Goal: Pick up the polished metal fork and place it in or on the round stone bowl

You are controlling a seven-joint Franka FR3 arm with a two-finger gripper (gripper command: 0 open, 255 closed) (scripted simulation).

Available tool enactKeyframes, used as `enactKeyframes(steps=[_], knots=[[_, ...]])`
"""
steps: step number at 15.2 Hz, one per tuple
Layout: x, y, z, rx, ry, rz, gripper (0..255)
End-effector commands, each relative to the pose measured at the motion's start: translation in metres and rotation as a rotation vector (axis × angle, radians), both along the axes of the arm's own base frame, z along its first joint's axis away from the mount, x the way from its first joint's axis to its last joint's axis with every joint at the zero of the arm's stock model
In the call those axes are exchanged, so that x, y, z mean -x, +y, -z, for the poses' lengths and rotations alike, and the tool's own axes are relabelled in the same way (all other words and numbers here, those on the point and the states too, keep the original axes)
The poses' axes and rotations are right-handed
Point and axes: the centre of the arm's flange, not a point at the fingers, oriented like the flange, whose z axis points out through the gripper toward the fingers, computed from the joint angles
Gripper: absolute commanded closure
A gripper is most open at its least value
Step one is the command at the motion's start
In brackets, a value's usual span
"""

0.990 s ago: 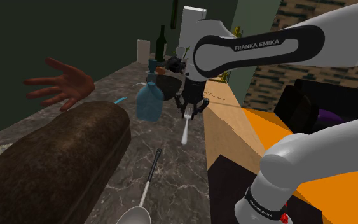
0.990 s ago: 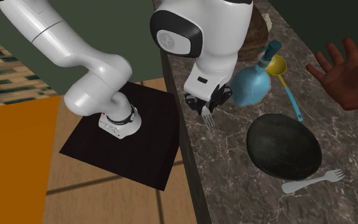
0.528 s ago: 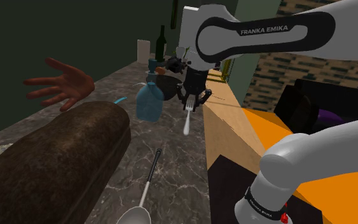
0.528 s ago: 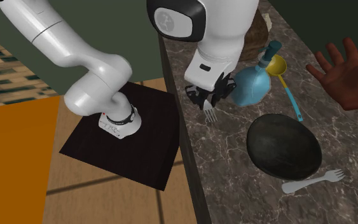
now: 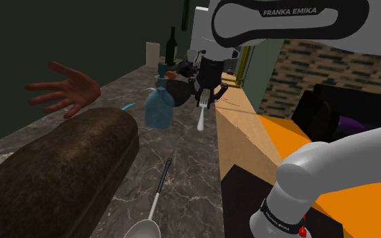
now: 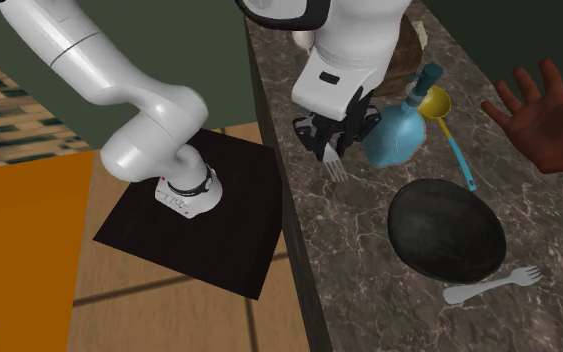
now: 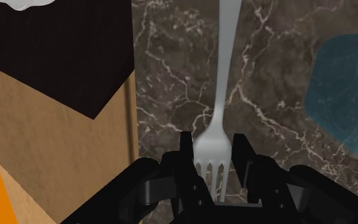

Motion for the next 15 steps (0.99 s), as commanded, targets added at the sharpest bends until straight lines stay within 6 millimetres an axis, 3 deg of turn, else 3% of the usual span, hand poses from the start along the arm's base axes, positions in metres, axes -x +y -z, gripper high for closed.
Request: enactKeyframes(steps=[1, 14, 15], knots=[[0.001, -0.001, -0.01, 0.0, 0.0, 0.0, 255], [0.001, -0.001, -0.076, 0.0, 0.0, 0.0, 255], [-0.011, -0.006, -0.076, 0.0, 0.0, 0.0, 255]])
